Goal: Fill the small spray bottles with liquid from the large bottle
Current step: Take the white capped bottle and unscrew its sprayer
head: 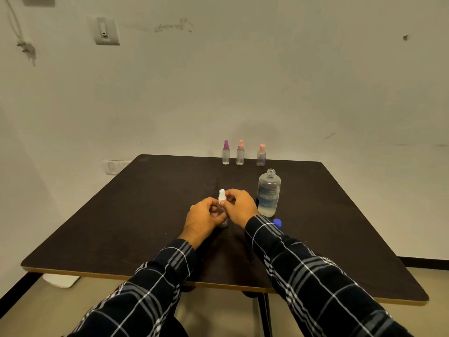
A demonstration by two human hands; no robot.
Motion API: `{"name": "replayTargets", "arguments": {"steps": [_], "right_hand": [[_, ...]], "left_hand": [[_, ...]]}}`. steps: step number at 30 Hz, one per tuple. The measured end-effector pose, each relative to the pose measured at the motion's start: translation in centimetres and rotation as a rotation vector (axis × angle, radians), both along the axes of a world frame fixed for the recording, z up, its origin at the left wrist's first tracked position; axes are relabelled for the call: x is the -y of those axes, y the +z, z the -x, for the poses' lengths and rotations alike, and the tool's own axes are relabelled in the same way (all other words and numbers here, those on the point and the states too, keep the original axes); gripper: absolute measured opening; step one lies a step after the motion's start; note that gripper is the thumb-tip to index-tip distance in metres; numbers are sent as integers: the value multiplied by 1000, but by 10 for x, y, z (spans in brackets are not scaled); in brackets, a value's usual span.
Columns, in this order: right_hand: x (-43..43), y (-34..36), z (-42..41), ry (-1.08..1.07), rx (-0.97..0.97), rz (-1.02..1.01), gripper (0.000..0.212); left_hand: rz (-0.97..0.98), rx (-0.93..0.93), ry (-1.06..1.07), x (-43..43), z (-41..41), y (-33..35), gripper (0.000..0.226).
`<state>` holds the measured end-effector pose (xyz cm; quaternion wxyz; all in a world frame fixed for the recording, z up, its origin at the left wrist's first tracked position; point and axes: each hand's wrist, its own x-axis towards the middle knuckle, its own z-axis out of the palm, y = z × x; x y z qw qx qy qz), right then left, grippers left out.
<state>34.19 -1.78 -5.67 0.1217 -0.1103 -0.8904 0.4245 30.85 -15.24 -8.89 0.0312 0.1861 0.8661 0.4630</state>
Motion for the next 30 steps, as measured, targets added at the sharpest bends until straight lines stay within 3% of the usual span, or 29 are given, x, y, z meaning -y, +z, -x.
{"name": "replayTargets", "arguments": {"steps": [4,9,12,16,21,26,30], "right_hand": [[-4,5,0,85,32,-93,30],[-10,21,4,129,-74,-75,32],[-15,30,0,113,-142,21,32],[-20,37,-12,40,-270,304,30],[-29,36,-24,-8,-378,395,34],[-39,14,-32,13,-488,-11,23],[-41,-15,-33,82,-258,-391,30]], "left_hand": [[1,4,-11,0,-1,2,24],[-5,3,-4,1,-1,2,28],[-19,-3,-3,1,0,0,27],[-9,-27,-1,0,1,-1,27],[11,-47,24,-3,0,2,28],[-2,-62,35,-2,-1,-1,27],[-31,-47,29,-3,0,-2,27]]}}
